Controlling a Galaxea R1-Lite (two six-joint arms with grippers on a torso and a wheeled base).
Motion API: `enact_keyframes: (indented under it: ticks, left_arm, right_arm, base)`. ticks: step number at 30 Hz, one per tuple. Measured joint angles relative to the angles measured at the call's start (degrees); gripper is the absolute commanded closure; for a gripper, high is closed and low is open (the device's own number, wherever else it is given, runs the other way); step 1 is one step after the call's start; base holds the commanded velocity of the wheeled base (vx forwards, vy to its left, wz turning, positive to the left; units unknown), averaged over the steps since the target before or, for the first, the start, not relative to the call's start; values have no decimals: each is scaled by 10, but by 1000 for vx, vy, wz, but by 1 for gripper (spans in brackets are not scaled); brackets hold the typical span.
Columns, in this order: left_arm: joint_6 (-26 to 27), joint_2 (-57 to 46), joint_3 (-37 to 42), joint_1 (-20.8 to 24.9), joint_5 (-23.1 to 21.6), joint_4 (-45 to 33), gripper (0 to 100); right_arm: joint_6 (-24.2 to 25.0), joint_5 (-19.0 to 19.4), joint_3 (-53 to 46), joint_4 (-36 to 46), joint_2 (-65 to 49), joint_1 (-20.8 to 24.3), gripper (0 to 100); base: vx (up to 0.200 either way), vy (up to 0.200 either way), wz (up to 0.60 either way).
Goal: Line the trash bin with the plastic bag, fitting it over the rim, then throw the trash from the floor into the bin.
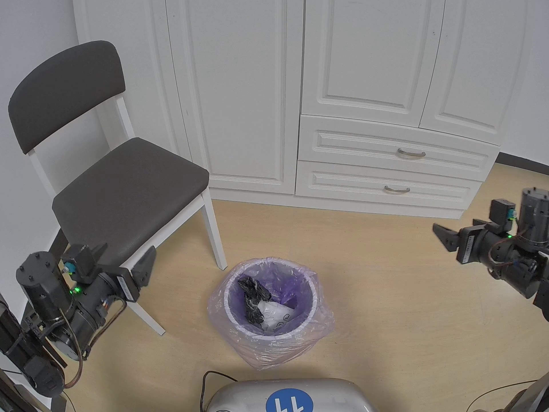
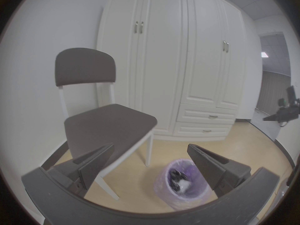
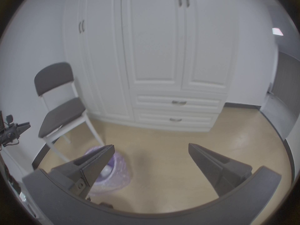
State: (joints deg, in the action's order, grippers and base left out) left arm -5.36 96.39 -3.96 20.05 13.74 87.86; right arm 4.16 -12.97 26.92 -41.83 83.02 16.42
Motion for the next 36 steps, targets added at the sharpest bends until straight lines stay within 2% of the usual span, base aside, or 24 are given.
enact_keyframes:
  ticks: [7, 16, 24, 31, 36]
  left_arm:
    - [11, -28, -39, -61, -1, 0, 0]
    - [61, -69, -63, -75, -1, 0, 0]
    - [77, -107, -68, -83, -1, 0, 0]
    - [77, -124, -37, -96, -1, 0, 0]
    - [76, -132, 6, -92, -30, -3, 0]
  right_arm:
    - [-20, -31, -44, -113, -58, -31, 0]
    - [-52, -35, -57, -214, -65, -47, 0]
    - [-73, -35, -69, -253, -64, -61, 0]
    - [-81, -35, -103, -279, -69, -65, 0]
    - [-84, -35, -151, -296, -71, -64, 0]
  base:
    - [0, 0, 0]
    - [0, 0, 0]
    - [0, 0, 0]
    - [0, 0, 0]
    - [0, 0, 0]
